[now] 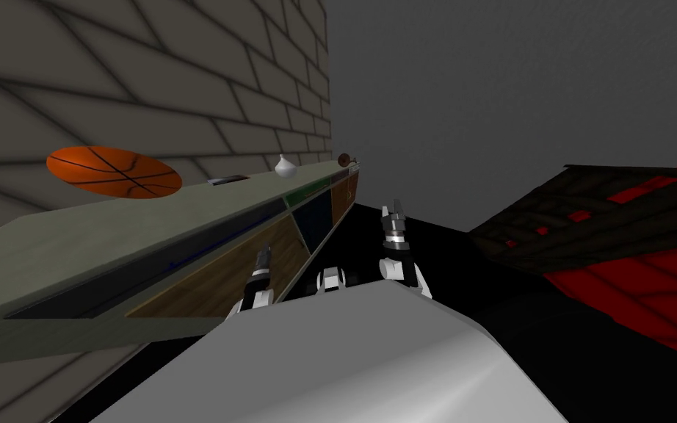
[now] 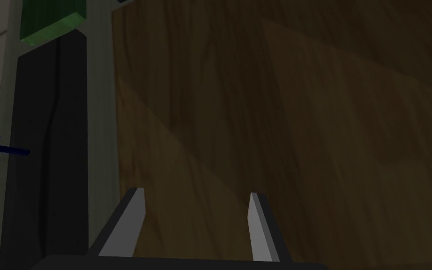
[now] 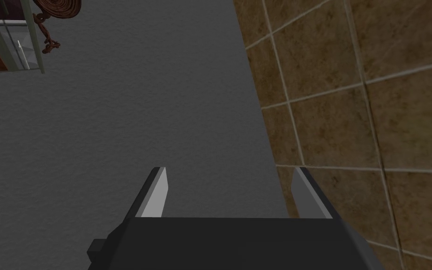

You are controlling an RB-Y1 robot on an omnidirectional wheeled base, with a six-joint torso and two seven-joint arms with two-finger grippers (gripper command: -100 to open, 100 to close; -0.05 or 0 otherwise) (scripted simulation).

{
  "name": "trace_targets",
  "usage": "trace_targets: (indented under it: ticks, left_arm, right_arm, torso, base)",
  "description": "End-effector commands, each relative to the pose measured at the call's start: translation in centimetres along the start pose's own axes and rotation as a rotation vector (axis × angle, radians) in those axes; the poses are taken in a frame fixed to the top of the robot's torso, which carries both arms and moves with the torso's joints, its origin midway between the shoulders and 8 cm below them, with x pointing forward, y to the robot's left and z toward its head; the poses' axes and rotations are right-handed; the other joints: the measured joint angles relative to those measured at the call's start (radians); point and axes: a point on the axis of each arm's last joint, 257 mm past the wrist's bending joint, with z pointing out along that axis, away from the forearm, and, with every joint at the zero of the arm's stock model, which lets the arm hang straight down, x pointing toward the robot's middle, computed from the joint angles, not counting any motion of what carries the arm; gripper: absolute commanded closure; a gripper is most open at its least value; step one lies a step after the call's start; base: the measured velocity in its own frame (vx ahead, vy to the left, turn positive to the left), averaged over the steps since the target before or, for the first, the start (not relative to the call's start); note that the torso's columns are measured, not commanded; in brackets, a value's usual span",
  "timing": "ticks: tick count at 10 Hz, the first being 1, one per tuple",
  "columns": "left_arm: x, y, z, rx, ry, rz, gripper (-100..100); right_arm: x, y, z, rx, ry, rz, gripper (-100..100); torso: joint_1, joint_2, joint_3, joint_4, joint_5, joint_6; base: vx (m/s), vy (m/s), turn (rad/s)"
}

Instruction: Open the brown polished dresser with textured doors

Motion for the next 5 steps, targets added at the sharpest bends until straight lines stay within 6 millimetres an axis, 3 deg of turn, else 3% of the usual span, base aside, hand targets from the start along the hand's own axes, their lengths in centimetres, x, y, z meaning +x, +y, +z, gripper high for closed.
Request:
trace_targets:
  ticks: [1, 5]
  left_arm:
    - [0.2, 2.7, -0.1, -0.062, 0.004, 0.003, -100]
    - [0.4, 6.1, -0.9, -0.137, 0.004, 0.008, -100]
  right_arm:
    - [0.0, 0.0, 0.0, 0.000, 0.000, 0.000, 0]
    - [0.0, 0.0, 0.0, 0.000, 0.000, 0.000, 0]
  torso:
    - [0.002, -0.001, 0.000, 0.000, 0.001, 0.001]
    - [0.003, 0.002, 0.002, 0.001, 0.001, 0.000]
  base:
    - [0.112, -0.120, 0.071]
    - [0.099, -0.093, 0.059]
